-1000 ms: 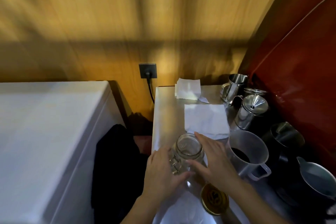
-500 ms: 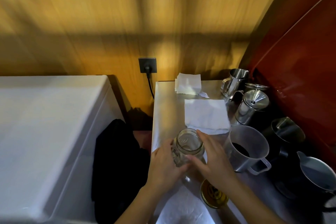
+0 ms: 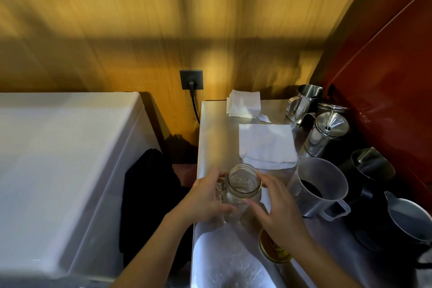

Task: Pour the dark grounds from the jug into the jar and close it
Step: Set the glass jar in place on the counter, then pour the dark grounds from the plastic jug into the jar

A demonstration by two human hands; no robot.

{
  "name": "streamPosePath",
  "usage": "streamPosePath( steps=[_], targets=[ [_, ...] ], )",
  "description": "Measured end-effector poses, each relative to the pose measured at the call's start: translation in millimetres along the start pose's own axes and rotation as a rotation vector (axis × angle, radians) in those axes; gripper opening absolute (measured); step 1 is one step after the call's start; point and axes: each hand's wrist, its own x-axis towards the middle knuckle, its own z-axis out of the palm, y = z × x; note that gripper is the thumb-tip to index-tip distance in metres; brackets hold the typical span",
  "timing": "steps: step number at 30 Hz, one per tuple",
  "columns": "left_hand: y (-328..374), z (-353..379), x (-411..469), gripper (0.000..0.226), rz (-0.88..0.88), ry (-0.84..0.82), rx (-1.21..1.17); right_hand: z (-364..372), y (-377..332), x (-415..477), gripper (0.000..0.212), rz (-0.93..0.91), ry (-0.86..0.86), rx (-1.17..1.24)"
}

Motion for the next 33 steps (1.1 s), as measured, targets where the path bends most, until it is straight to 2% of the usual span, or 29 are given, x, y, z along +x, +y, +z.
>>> streamPosePath(
  steps=[5,11,18,21,24,27,29,31,33],
  targets=[
    [1,-1,3,0.073,0.007,-0.057,-0.063,0,-1,-3,0.049,0.015,0.006,-0.004],
    [-4,2,0,0.078,0.027,-0.026,-0.127,-7,-2,-6,0.048,0.053,0.005,-0.031],
    [-12,14,-11,0.07,0.045,0.024,-0.262,-40,13,-11,0.022,0.062,0.268,0.002],
    [-14,17,-12,0.07,0.057,0.069,-0.302,-53,25,-19,0.015,0.103,0.408,-0.063],
    [-17,18,-11,0.068,0.078,0.065,-0.329,-60,41,-30,0.022,0.193,0.523,-0.134],
    [-19,19,-10,0.068,0.08,0.061,-0.355,-59,60,-45,0.023,0.382,0.574,-0.042],
    [-21,20,-10,0.068,0.068,0.055,-0.378,-53,71,-54,0.03,0.513,0.546,0.05],
    [-22,20,-9,0.07,0.058,0.05,-0.388,-48,78,-60,0.035,0.565,0.492,0.113],
    [-22,20,-9,0.071,0.054,0.051,-0.387,-43,83,-65,0.025,0.609,0.467,0.231]
  ],
)
